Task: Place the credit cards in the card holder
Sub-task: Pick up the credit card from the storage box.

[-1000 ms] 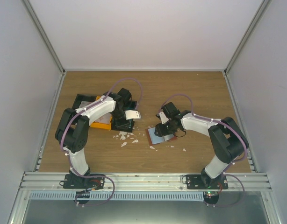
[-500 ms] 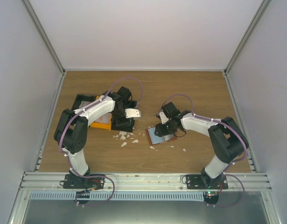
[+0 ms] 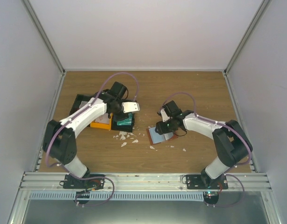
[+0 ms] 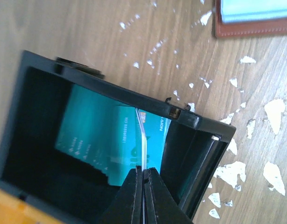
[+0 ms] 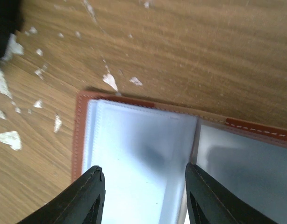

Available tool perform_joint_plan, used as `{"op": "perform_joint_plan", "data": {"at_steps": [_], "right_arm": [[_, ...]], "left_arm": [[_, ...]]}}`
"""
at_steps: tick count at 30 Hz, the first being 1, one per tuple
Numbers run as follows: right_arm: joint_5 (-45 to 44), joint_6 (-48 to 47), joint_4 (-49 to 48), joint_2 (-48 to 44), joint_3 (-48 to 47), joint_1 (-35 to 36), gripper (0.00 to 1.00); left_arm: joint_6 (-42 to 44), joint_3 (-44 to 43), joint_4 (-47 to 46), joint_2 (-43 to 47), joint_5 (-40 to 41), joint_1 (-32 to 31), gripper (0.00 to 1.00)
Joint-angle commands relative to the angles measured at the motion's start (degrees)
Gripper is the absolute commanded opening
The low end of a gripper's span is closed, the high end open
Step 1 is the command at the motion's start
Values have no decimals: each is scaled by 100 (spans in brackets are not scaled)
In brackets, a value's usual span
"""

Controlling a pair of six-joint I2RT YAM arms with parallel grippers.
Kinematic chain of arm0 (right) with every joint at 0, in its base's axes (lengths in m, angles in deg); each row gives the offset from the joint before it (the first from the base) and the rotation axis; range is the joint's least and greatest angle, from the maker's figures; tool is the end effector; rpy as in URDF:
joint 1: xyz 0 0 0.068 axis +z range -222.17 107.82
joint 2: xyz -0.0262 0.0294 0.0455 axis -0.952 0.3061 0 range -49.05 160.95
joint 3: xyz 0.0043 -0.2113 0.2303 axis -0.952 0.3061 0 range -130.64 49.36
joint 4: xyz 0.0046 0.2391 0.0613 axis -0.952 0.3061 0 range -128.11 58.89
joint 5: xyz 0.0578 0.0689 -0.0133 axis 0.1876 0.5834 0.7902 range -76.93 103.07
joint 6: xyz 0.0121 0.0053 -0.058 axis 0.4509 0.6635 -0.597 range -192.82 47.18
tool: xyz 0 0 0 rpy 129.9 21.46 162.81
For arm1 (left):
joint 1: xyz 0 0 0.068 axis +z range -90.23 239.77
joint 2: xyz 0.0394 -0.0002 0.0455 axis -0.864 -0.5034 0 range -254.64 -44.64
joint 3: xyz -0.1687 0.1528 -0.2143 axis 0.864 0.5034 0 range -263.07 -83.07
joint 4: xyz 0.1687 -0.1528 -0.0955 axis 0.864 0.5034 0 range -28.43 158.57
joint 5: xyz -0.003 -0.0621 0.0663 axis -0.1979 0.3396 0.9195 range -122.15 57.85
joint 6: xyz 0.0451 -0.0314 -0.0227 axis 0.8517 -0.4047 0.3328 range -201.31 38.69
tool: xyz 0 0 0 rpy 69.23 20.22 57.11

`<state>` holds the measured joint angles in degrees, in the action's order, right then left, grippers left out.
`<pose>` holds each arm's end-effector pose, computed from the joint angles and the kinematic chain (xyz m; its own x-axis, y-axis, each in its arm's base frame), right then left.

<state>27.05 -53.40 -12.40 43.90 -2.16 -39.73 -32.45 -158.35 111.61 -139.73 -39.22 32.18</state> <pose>0.2413 0.1659 0.2042 -0.9328 -0.2107 -0.2924 -0.3072 0.8892 0.3391 0.2843 -0.1545 0.2860 -0.1728 0.9337 -0.3137 0.9537 0.2382 0.1835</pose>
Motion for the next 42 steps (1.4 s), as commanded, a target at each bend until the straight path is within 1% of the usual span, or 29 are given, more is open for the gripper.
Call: {"op": "perform_joint_plan", "data": {"at_steps": [1,5,7,8,10,11,14,16,17,18,20,22,26,30,32,34,37,39,40,41,42], "right_arm": [[12,265,-321,-417,-78,-56,49],[250,499,-742,-622,-164,-65,51],[467,601,-1054,-715,-174,-62,53],[577,645,-1206,-755,-187,-58,54],[754,701,-1507,-776,-262,-42,55],[863,691,-1598,-755,-333,-26,56],[1105,704,-1658,-590,-651,52,56],[1321,779,-1754,-469,-806,114,57],[1450,834,-1876,-413,-854,146,58],[1584,902,-2001,-366,-892,174,60],[1892,1073,-2290,-228,-976,242,64],[2184,1315,-2616,-64,-1068,306,68],[2644,1692,-3200,451,-1299,453,77],[2779,1880,-3585,795,-1579,620,94],[2868,1908,-3679,913,-1731,684,97],[2920,1974,-3635,1052,-1902,729,97],[3016,2121,-3639,1211,-2014,760,94],[3166,2263,-3732,1304,-2065,758,90],[3232,2293,-3716,1350,-2131,762,86],[3315,2306,-3658,1417,-2219,759,82],[3384,2314,-3595,1469,-2308,763,79]], "left_arm": [[-319,465,-838,777,-334,80,0],[-951,1078,-1608,1442,-539,186,0],[-1406,1434,-2079,1777,-385,237,0],[-1722,1599,-2360,1946,-164,247,0],[-2729,1789,-2863,2198,264,278,0],[-3125,1819,-2939,2279,334,296,0],[-4339,1794,-2921,2375,590,341,0],[-5155,1761,-2817,2381,624,449,0],[-5581,1730,-2730,2369,484,611,0],[-5909,1720,-2674,2353,135,719,0],[-6446,1787,-2692,2338,-694,1139,0],[-6818,1960,-2874,2381,-1467,1386,0],[-7322,2253,-3196,2502,-2592,1784,0],[-7649,2459,-3356,2584,-3532,2259,0],[-7752,2533,-3420,2628,-3915,2425,0],[-7855,2586,-3516,2651,-4354,2555,0],[-8015,2621,-3673,2677,-4753,2716,0],[-8149,2655,-3831,2696,-4998,2741,0],[-8227,2671,-3909,2706,-5105,2742,0],[-8291,2676,-3972,2700,-5197,2905,0],[-8337,2677,-4025,2702,-5270,2934,0]]}}
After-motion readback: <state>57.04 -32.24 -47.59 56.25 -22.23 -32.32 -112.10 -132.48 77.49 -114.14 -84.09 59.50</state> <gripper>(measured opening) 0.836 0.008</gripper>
